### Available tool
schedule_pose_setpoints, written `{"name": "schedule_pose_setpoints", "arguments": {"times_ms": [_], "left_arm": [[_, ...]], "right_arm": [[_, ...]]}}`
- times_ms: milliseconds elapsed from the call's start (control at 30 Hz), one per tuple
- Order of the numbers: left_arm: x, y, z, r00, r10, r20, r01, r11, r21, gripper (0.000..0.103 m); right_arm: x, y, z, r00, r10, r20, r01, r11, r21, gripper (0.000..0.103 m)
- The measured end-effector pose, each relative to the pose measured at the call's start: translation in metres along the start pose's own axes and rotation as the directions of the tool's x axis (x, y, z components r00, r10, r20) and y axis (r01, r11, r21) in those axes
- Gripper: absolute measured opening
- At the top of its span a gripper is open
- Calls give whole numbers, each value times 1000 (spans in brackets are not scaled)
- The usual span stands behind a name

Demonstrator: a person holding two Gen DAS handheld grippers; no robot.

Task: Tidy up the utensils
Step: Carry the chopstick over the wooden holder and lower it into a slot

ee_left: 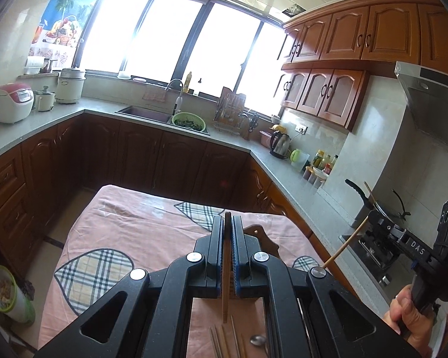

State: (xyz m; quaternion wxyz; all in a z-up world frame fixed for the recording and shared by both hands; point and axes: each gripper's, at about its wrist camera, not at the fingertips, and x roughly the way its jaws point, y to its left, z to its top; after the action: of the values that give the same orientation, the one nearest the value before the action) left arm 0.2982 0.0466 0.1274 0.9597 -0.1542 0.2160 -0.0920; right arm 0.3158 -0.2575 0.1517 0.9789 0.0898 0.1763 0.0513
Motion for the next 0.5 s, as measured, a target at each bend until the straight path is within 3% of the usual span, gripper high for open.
{"name": "schedule_pose_setpoints", "arguments": {"times_ms": [300,500], "left_arm": [[53,-10,28,998,-1,56,0,1000,23,4],[95,-9,28,997,0,83,-1,1000,16,4]], "right_arm": [[25,-11,36,996,-22,84,19,999,37,3],[53,-20,41,994,-48,93,44,998,43,3]]}}
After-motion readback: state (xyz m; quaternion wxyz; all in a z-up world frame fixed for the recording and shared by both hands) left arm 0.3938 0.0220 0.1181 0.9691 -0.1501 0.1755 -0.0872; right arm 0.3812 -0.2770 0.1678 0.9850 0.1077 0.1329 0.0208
